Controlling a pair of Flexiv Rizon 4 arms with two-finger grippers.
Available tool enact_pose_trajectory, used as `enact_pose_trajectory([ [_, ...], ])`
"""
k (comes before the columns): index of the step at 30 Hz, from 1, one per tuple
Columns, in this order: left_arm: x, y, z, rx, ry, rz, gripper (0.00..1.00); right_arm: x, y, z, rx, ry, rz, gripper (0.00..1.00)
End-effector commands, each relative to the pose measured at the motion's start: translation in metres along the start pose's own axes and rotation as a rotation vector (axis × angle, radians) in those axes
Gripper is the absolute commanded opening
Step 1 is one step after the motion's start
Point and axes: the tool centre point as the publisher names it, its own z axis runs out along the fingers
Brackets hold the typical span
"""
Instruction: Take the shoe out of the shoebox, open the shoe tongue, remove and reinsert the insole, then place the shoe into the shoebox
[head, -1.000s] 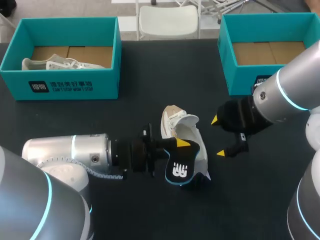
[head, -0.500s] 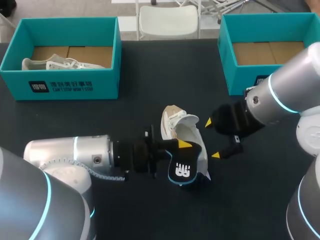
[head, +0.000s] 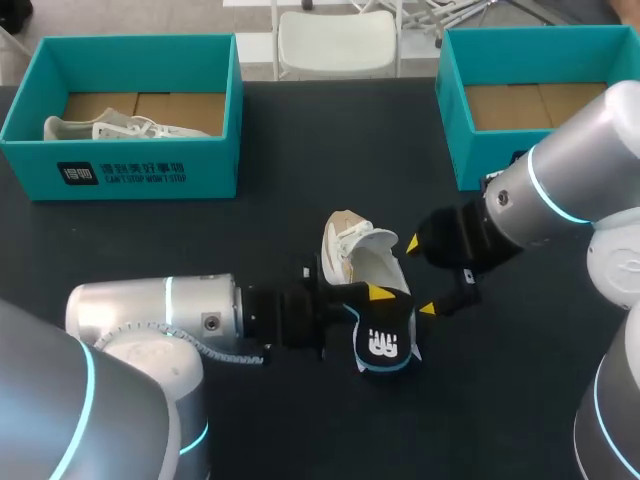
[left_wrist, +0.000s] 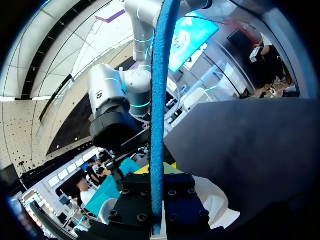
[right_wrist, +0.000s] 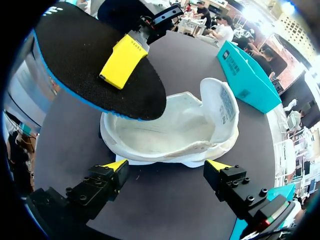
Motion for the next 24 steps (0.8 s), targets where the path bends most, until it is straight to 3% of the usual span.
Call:
enact_pose_trajectory([
  [1, 0.003, 0.015, 0.014, 0.005, -0.002, -0.006, 0.0, 0.001, 0.0, 0.001, 0.002, -0.003, 0.0, 1.0],
  [24, 0.0, 0.086, 0.029, -0.087, -0.043, 0.006, 0.0, 0.001, 0.0, 0.001, 0.002, -0.003, 0.0, 1.0],
])
